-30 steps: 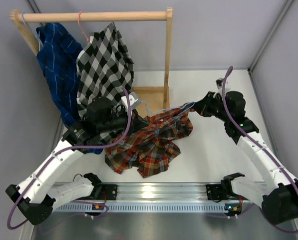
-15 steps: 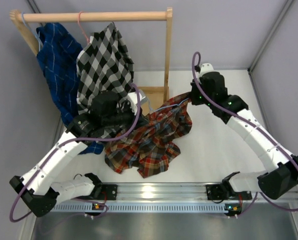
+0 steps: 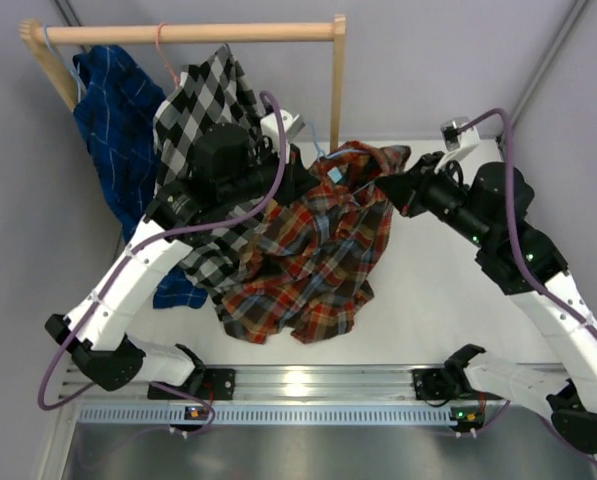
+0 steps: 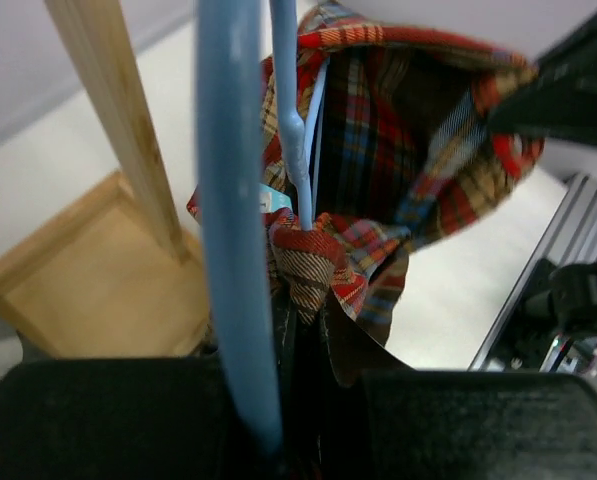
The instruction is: Place the shirt on the hanger
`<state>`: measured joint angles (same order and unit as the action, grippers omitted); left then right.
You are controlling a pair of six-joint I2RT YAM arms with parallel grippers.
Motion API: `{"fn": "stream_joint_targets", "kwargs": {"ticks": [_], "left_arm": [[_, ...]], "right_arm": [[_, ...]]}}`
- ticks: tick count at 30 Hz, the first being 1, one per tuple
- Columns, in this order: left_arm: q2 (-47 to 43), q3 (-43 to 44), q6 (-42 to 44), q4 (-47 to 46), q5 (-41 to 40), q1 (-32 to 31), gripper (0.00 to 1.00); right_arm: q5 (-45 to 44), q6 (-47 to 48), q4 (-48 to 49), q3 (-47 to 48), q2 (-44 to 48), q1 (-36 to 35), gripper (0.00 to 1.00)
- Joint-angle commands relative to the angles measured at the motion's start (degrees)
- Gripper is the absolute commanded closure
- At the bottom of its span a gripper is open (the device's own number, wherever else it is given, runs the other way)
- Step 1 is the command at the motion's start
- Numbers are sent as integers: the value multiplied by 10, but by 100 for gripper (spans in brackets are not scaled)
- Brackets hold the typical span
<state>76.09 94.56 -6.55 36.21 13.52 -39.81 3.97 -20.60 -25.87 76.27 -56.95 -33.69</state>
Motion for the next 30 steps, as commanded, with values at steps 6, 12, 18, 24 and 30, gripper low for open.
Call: {"fn": "stream_joint_targets", "kwargs": {"ticks": [6, 12, 18, 24, 30], "left_arm": [[-25, -4, -43, -205, 66, 3, 100], [-88, -154, -87, -335, 143, 44, 100], [-107, -235, -48, -354, 244, 49, 100], [-74, -220, 21, -280, 415, 48, 100], [-35, -214, 23, -279, 514, 9, 100]], "right_arm": [[-11, -64, 71, -32, 13, -44, 100], [56, -108, 187, -225, 57, -49, 97], [83, 9, 82, -267, 192, -13, 37], [117, 143, -110, -155, 271, -6, 28], [285, 200, -104, -54, 164, -6, 23]]}}
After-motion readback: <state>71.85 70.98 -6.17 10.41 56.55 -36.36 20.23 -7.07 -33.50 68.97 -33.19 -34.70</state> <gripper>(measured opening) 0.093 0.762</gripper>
